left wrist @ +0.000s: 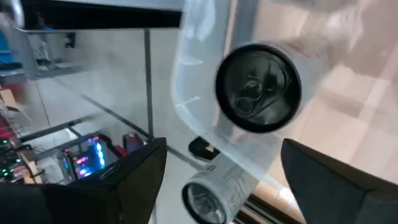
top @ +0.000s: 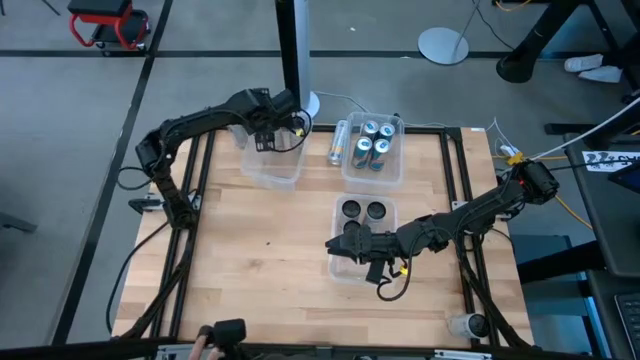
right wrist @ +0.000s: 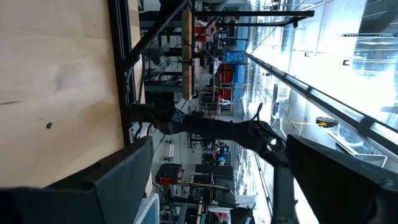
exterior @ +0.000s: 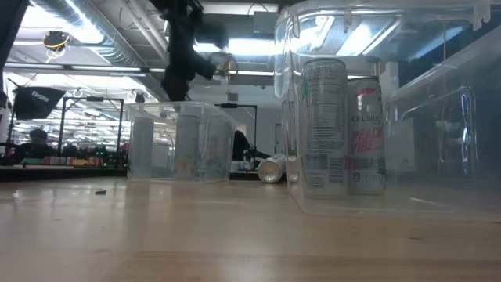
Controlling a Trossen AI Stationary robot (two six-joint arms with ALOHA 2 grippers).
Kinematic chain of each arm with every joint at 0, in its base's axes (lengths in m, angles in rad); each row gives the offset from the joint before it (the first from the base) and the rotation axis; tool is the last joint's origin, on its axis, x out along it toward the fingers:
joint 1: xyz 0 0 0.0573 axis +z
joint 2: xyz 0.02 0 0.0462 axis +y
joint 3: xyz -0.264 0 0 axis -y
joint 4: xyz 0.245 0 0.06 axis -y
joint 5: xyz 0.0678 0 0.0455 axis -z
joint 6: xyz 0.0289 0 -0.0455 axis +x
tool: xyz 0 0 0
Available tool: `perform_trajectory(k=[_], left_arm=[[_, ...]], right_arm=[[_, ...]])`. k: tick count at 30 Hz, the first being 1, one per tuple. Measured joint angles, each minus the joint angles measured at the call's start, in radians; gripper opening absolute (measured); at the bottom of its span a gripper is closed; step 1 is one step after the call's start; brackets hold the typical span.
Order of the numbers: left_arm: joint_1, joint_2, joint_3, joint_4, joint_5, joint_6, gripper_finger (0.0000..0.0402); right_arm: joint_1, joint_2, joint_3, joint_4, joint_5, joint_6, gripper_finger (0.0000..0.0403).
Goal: Sort soda cans
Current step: Put the white pink soda can into the bottom right transparent bin
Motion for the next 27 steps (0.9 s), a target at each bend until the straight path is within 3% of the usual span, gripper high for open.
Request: perform_trajectory(k=[8, 14, 22, 27], left_arm=[[-0.001, -0.16, 0.017, 0.033, 0.0, -0.03, 0.0304], [0.004, -0.264, 0.011, 0.028, 0.002, -0.142, 0.0304], [0.012, -0.269, 0.009, -0.073, 0.001, -0.178, 0.0307], [0.032, -0.245, 0.009, -0.089, -0.019, -0.204, 0.0353]], right_arm=[[0.0, 0.0, 0.0, -0.005, 0.0, -0.001, 0.0365], [0.0, 0.0, 0.0, 0.007, 0.0, -0.001, 0.0365], [0.0, 0.0, 0.0, 0.011, 0.0, -0.004, 0.0365], [0.0, 0.0, 0.0, 0.011, 0.0, -0.008, 0.0365]])
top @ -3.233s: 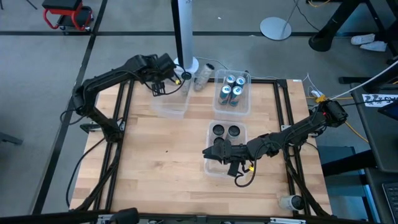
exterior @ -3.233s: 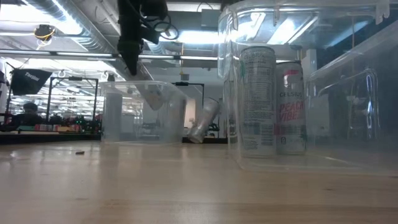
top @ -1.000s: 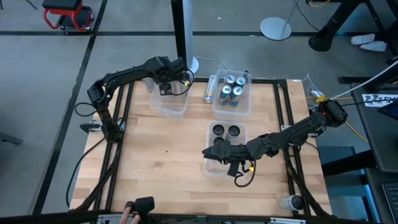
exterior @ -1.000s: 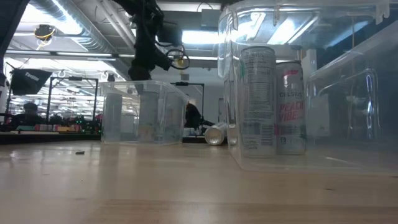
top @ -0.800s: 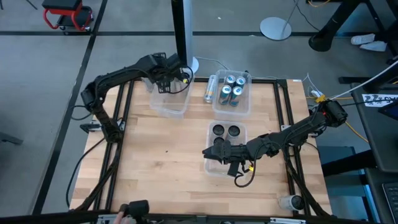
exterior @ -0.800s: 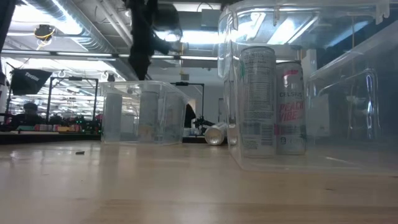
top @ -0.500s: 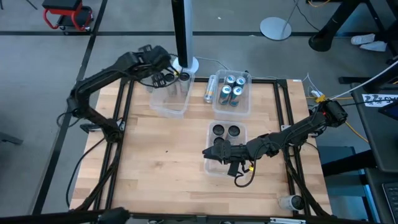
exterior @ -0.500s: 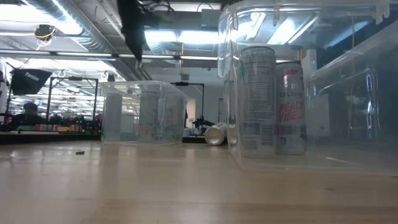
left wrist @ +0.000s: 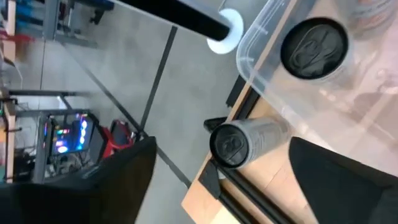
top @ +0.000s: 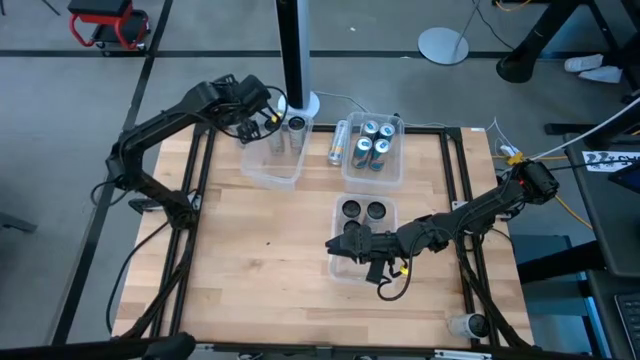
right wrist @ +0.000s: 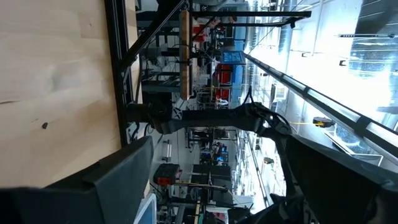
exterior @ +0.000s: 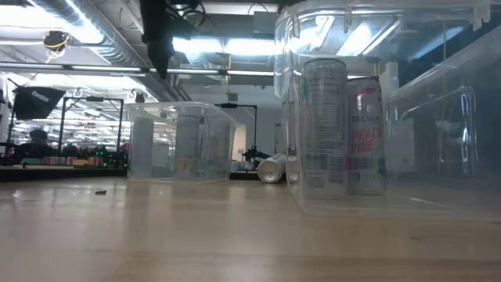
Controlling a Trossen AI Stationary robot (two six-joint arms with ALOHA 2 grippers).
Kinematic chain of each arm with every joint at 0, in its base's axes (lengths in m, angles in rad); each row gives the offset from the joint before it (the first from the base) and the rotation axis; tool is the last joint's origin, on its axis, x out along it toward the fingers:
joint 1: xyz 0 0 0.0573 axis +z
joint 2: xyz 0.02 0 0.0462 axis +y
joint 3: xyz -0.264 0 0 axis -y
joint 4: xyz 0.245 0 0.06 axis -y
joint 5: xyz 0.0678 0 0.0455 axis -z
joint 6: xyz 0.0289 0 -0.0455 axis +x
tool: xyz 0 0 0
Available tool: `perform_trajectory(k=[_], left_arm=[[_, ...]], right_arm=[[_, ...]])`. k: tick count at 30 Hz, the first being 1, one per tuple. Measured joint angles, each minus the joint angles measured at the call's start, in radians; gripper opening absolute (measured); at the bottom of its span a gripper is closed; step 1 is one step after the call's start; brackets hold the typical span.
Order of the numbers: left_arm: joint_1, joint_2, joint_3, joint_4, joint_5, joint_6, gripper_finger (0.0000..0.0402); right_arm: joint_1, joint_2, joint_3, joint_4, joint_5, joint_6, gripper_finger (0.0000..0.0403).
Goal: Sort soda cans
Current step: Put the white pink soda can into the bottom right transparent bin
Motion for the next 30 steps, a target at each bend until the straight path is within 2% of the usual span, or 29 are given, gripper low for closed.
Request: perform_trajectory(k=[4, 9, 12, 16, 21, 25, 30], left_arm=[[0.012, 0.015, 0.0, -0.018, -0.008, 0.011, 0.0395], [0.012, 0.016, -0.001, 0.037, -0.169, 0.0, 0.0383], [0.012, 0.016, 0.0, 0.015, -0.173, -0.032, 0.0381], [0.041, 0.014, -0.026, 0.032, -0.132, -0.08, 0.0381], [0.151, 0.041, -0.084, 0.027, 0.001, -0.082, 0.038], [0.217, 0.08, -0.097, 0.028, 0.029, -0.077, 0.038], [0.274, 0.128, -0.098, 0.03, 0.184, -0.066, 0.038]], right_arm=[[0.0, 0.0, 0.0, -0.002, 0.0, 0.0, 0.0365], [0.0, 0.0, 0.0, -0.006, 0.02, -0.001, 0.0365], [-0.003, 0.0, 0.0, -0.009, 0.026, -0.001, 0.0365], [-0.019, 0.0, 0.0, -0.01, 0.021, 0.0, 0.0365], [-0.035, 0.019, -0.001, -0.005, 0.023, 0.024, 0.0365], [-0.049, 0.025, 0.0, 0.011, 0.025, 0.026, 0.0365], [-0.055, 0.025, 0.0, 0.013, 0.024, 0.026, 0.0365]])
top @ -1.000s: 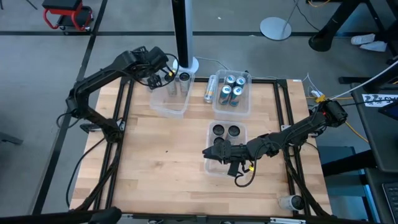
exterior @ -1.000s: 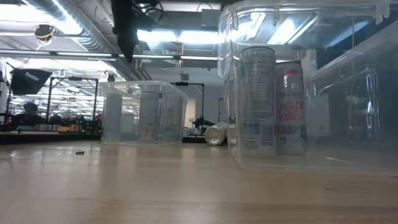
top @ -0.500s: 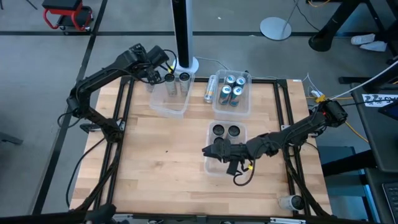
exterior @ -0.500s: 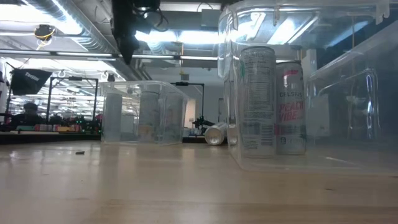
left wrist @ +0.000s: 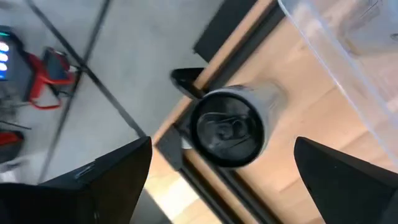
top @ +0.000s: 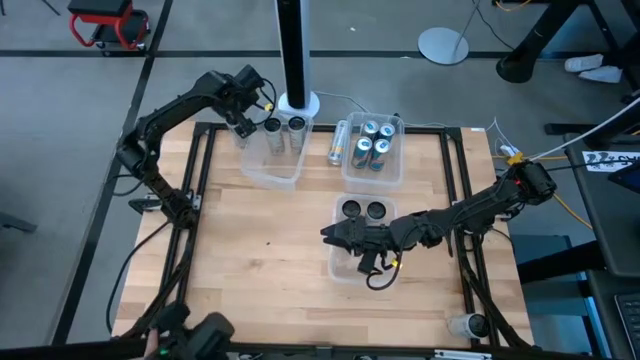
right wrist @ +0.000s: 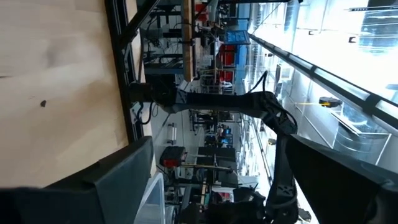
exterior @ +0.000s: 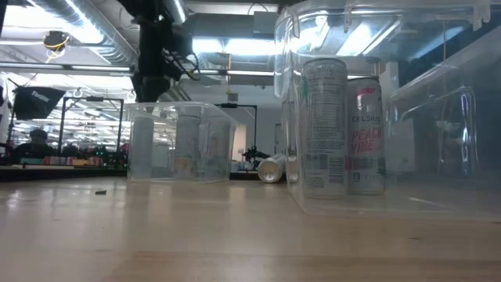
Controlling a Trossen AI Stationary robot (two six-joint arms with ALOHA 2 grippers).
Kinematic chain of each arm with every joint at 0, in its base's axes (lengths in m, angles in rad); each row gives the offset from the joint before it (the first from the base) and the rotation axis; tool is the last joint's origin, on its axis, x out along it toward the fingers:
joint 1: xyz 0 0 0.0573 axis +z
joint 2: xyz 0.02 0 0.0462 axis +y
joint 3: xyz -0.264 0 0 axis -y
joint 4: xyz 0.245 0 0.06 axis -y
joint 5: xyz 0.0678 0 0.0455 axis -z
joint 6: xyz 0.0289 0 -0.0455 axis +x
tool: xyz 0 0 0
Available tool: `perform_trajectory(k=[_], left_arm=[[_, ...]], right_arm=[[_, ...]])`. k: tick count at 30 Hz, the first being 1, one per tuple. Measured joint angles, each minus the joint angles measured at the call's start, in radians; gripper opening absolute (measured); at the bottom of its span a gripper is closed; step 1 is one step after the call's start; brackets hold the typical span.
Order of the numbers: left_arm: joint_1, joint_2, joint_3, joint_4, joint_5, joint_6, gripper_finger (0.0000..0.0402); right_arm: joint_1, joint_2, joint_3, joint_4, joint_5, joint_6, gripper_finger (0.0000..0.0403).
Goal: Sort soda cans
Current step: Put the white pink soda can into the bottom right transparent bin
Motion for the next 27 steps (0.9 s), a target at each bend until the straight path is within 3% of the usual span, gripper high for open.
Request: perform_trajectory(k=[8, 16, 20, 27], left_arm=[[0.06, 0.06, 0.0, 0.008, 0.037, 0.007, 0.038], [0.113, 0.092, 0.0, 0.021, 0.172, 0.006, 0.038], [0.122, 0.112, 0.0, 0.023, 0.189, 0.007, 0.0378], [0.124, 0.132, 0.0, 0.021, 0.19, 0.02, 0.0324]], right_arm=[[0.0, 0.0, 0.0, -0.012, 0.0, 0.0, 0.0365], [0.001, 0.0, 0.0, -0.012, 0.0, 0.0, 0.0365], [0.001, 0.0, 0.0, -0.012, 0.001, 0.0, 0.0365], [0.001, 0.0, 0.0, -0.012, 0.001, 0.0, 0.0365]])
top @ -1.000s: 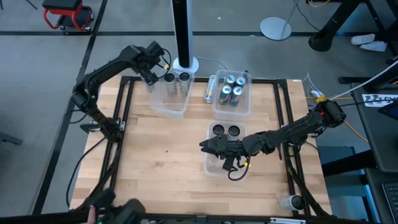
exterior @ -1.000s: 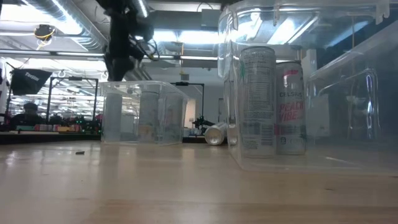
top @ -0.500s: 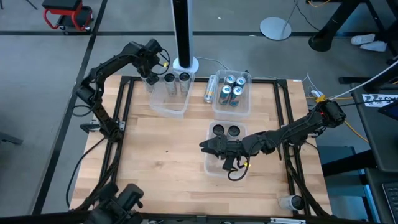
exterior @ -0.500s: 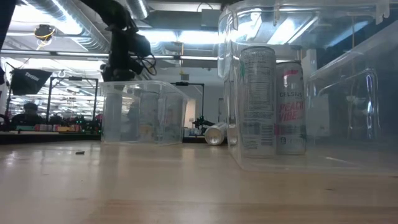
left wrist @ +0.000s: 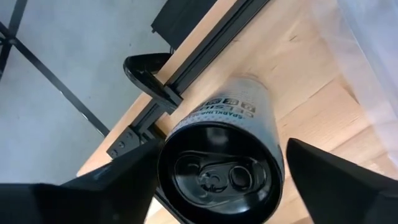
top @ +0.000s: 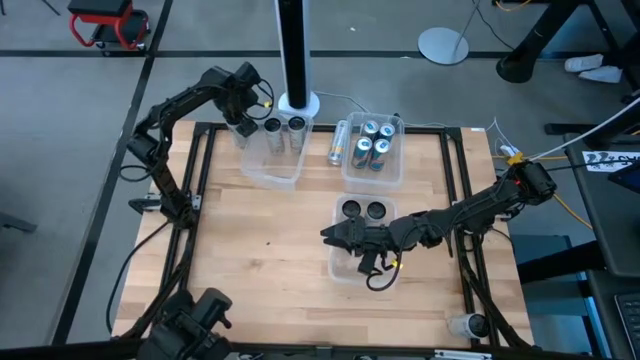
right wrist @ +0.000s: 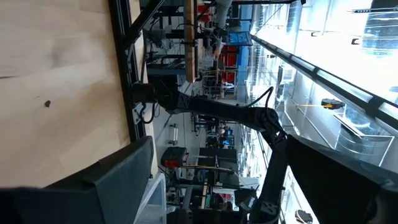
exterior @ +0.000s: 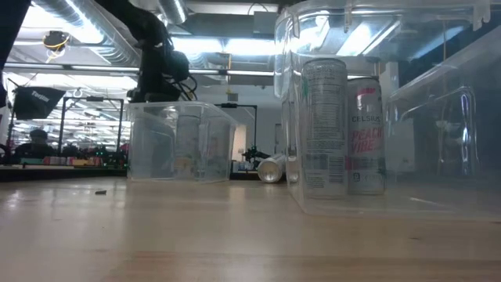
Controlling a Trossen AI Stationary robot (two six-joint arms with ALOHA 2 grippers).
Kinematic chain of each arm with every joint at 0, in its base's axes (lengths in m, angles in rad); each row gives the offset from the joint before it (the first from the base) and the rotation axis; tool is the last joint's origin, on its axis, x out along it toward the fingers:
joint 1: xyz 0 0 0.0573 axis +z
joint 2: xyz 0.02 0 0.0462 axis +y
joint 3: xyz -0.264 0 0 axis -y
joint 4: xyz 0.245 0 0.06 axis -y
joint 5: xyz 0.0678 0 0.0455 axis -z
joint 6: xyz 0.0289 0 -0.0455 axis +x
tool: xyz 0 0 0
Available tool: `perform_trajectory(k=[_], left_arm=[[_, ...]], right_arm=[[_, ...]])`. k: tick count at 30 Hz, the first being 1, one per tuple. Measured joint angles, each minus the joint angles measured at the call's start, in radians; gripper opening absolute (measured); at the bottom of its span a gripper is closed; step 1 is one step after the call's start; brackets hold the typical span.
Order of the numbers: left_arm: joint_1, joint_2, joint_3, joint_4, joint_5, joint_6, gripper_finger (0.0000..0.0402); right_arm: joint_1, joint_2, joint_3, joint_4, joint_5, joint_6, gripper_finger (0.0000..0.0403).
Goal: Sort soda cans
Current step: Put the white pink soda can into the bottom right transparent bin
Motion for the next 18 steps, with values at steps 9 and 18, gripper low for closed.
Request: perform_trajectory(k=[9, 18], left_arm=[[-0.009, -0.032, 0.004, -0.022, -0.008, 0.044, 0.0252], [-0.09, -0.193, 0.076, -0.058, -0.09, 0.04, 0.0252]], right_arm=[[0.0, 0.0, 0.0, 0.0, 0.0, 0.0, 0.0365], [0.0, 0.0, 0.0, 0.002, 0.001, 0.0, 0.0365]])
